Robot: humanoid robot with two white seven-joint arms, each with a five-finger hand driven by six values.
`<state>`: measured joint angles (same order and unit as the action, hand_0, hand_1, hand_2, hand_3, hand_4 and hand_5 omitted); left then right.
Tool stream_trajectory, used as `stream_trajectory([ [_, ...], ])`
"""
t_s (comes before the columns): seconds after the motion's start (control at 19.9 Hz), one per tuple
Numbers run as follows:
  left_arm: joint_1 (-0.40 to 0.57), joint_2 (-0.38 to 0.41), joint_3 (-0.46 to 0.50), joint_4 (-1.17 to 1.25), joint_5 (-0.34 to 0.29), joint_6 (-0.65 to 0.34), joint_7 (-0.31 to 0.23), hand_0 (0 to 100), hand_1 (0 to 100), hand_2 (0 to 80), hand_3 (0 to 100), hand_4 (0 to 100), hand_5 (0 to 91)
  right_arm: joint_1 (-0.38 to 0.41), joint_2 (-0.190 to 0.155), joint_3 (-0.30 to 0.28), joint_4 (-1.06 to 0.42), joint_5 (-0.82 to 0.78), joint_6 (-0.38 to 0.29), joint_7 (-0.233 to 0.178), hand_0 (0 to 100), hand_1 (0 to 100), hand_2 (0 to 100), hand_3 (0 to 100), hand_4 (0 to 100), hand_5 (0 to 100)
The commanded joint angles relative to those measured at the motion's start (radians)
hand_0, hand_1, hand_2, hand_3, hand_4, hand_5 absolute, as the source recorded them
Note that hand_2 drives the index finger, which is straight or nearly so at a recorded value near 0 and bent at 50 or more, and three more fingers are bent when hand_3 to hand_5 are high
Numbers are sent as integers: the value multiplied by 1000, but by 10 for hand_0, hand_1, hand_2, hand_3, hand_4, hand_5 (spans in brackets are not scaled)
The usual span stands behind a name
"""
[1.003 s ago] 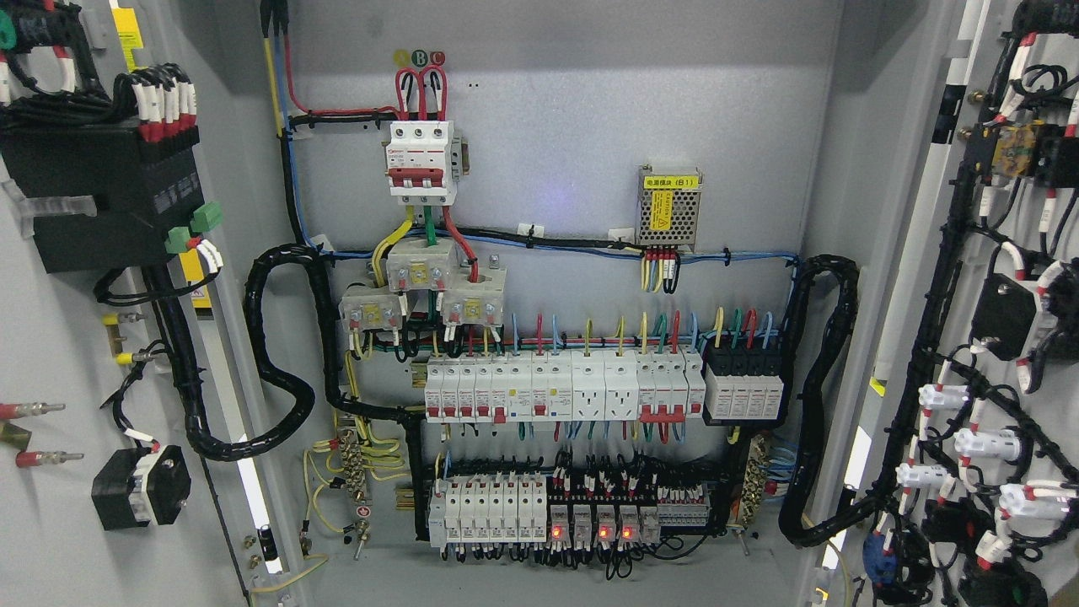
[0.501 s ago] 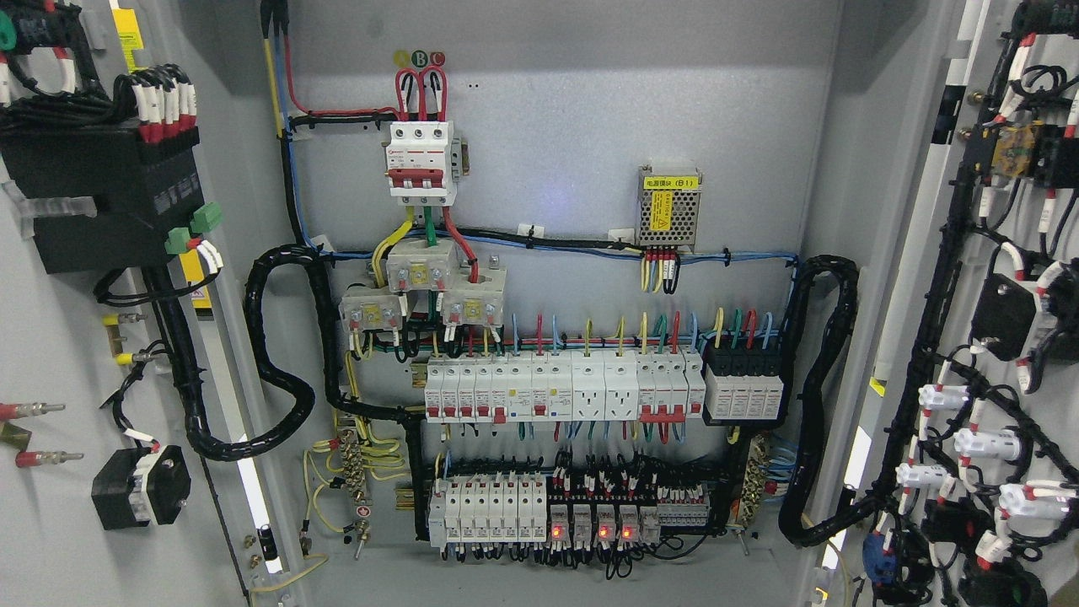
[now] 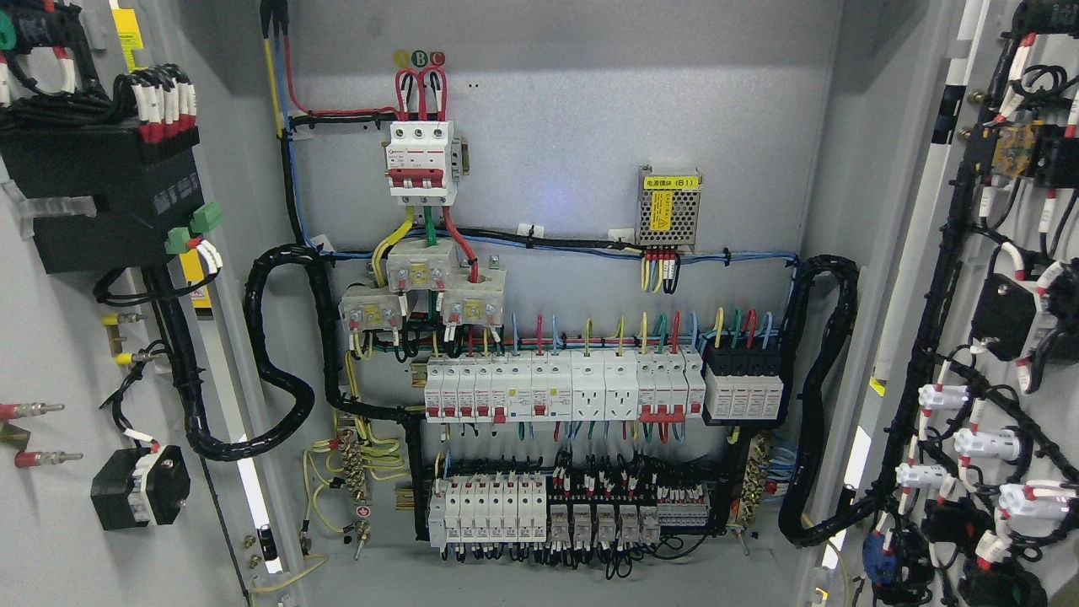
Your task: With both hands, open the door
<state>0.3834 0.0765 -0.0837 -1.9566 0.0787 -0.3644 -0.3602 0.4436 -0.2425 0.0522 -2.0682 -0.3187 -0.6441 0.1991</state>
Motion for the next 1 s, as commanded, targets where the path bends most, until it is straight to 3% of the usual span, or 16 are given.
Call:
stream_trajectory([
  [0.0, -21, 34, 96, -114, 12, -59, -3, 120, 556, 0, 0, 0, 0, 7, -11, -32, -16, 0, -19, 0, 0, 500, 40, 0, 0, 0],
  [0.4, 29, 23, 248, -117, 79, -137, -5, 120, 556, 0, 0, 0, 0, -5, -8, -78, -16, -5, -17, -1, 0, 500, 40, 0, 0, 0],
  [0.75, 48, 23, 340, -107, 145, -123, -6, 120, 556, 0, 0, 0, 0, -8, -6, -106, -13, -13, -11, -3, 0, 500, 40, 0, 0, 0],
  [0.95, 61, 23, 384, -105, 255, -42, -20, 120, 556, 0, 0, 0, 0, -8, -3, -141, -13, -37, -11, -3, 0, 500, 40, 0, 0, 0],
])
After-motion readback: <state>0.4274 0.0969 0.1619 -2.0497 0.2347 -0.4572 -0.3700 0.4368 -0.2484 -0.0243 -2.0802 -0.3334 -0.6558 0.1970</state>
